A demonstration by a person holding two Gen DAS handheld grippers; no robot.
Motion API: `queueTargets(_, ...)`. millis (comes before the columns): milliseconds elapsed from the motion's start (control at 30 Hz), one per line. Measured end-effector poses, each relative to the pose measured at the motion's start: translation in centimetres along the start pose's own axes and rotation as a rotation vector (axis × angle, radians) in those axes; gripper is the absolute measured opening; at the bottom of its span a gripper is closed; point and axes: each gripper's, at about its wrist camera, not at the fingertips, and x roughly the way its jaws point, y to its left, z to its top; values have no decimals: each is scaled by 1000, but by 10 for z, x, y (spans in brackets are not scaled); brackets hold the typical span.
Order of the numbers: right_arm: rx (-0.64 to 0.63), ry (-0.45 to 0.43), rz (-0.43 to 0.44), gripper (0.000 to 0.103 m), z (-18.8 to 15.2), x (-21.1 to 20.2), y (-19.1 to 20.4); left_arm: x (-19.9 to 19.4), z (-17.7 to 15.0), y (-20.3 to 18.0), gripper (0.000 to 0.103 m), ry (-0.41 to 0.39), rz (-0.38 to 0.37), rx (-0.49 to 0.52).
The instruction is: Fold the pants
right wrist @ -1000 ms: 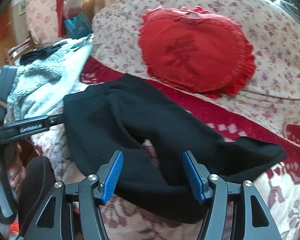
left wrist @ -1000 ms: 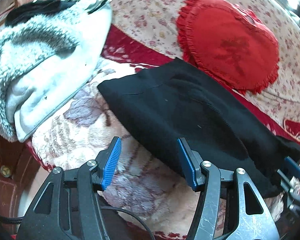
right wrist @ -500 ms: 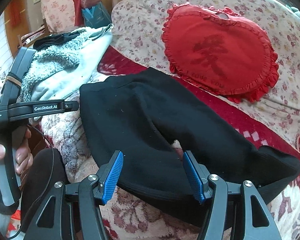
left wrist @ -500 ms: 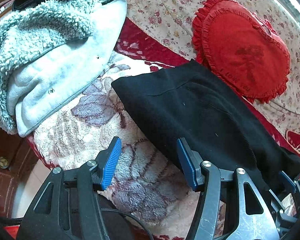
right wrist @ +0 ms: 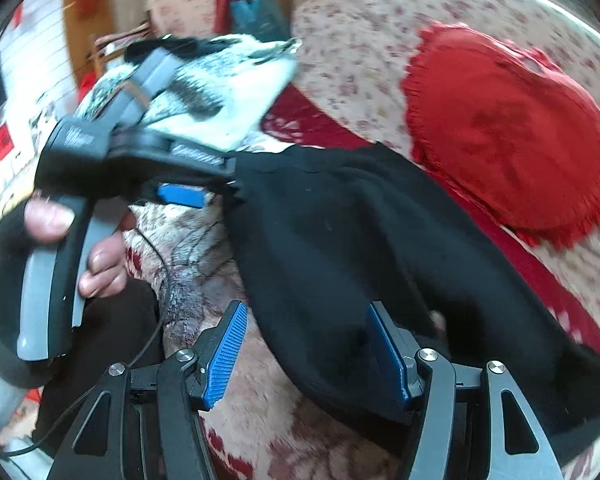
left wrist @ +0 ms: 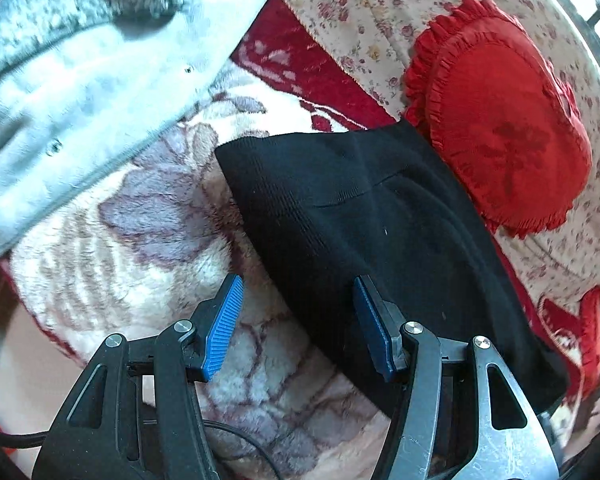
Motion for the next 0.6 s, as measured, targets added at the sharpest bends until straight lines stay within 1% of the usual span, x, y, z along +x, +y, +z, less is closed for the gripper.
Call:
queueTargets(67, -23, 11, -7, 60, 2, 12, 7, 6, 5, -1, 57, 5, -17, -9)
queueTargets(133, -39, 14, -14, 60, 3, 21, 10, 13, 10, -5, 58, 12, -12, -4)
queueTargets(167, -48, 17, -23, 60, 4, 27, 10, 16, 12, -9, 60, 11, -3, 7)
queueTargets(267, -81, 40, -51, 60, 4, 39, 13, 21, 17, -17, 61, 1, 16, 48)
queueTargets(333, -84, 36, -47, 60, 5, 37, 15, 22, 18, -19, 61, -6, 10, 57)
queueTargets(367, -81, 19, -32, 60, 6, 32, 17, 21, 18, -19, 48, -13, -2, 59)
queueTargets(433, -90, 13, -30, 60, 7, 31, 20, 23, 17, -19, 26, -1, -3, 67)
queueTargets(500, -117, 51, -36, 60, 9, 42, 23, 23, 15, -18, 23, -8, -5, 62)
queueTargets(533, -120, 56, -29, 55, 10, 46, 22, 21, 13, -17, 17, -15, -8, 59)
queueTargets(567, -105, 57, -20, 40, 11, 49, 19, 19, 11, -16, 15, -21, -8, 60)
queueTargets(600, -79, 58, -12, 33, 12, 51, 15, 13, 8, -14, 14, -31, -10, 65)
